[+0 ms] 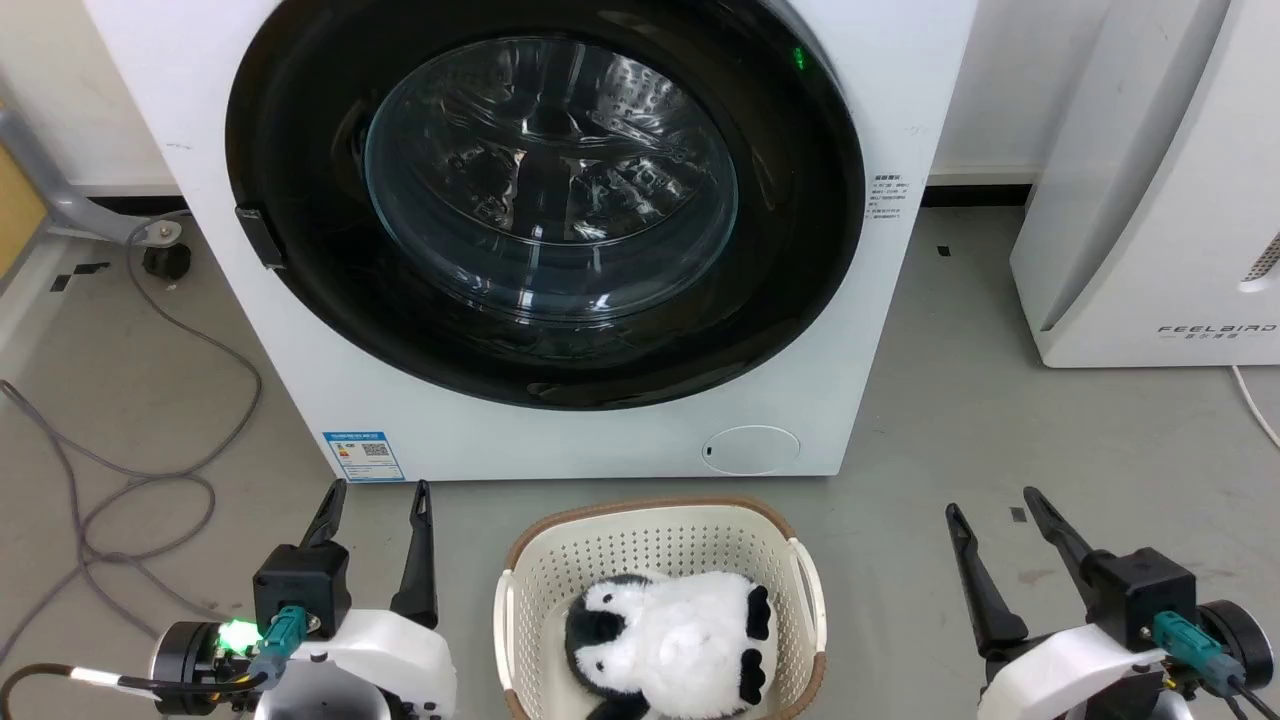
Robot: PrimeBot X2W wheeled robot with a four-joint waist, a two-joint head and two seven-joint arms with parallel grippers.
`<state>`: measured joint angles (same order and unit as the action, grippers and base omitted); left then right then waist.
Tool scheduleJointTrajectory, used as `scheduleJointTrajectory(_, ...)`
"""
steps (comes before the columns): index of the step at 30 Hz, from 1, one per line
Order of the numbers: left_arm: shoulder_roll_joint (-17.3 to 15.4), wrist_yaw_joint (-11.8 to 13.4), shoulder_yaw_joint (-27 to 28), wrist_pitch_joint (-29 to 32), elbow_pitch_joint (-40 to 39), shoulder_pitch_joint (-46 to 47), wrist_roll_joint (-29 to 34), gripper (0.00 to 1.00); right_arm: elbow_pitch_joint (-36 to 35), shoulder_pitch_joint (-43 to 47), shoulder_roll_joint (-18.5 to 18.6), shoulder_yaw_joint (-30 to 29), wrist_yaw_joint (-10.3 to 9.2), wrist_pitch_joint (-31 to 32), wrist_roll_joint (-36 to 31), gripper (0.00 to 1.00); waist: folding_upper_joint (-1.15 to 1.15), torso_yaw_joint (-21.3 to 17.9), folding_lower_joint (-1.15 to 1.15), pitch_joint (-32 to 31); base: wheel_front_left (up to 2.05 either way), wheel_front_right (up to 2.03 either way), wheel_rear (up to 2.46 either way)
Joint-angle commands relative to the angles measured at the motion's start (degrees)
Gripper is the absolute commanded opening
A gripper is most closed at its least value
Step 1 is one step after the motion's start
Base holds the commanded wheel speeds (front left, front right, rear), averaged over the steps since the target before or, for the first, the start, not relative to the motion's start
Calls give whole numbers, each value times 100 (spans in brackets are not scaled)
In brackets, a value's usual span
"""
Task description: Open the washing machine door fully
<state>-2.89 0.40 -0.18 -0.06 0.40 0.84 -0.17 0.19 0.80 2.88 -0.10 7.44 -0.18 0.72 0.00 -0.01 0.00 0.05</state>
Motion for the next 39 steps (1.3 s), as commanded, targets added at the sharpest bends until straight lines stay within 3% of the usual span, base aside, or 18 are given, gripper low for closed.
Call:
scheduleJointTrajectory(1,0,34,-18,-58,12,7,-21,100,-33,3,0,-26,0,-54,70,100,0,0,0,2,0,0,0)
scheduleJointTrajectory(26,0,187,-161,-358,57,34,-107,100,-292,5,0,-165,1,-351,786,100,0,38,0,38,0,0,0)
scheduleJointTrajectory(34,1,240,-205,-453,81,42,-133,100,-281,16,0,-146,1,-446,1390,100,0,54,0,49,0,0,0)
scheduleJointTrajectory(39,1,274,-232,-513,97,42,-161,100,-208,14,0,-219,2,-506,2123,100,0,69,0,52,0,0,0)
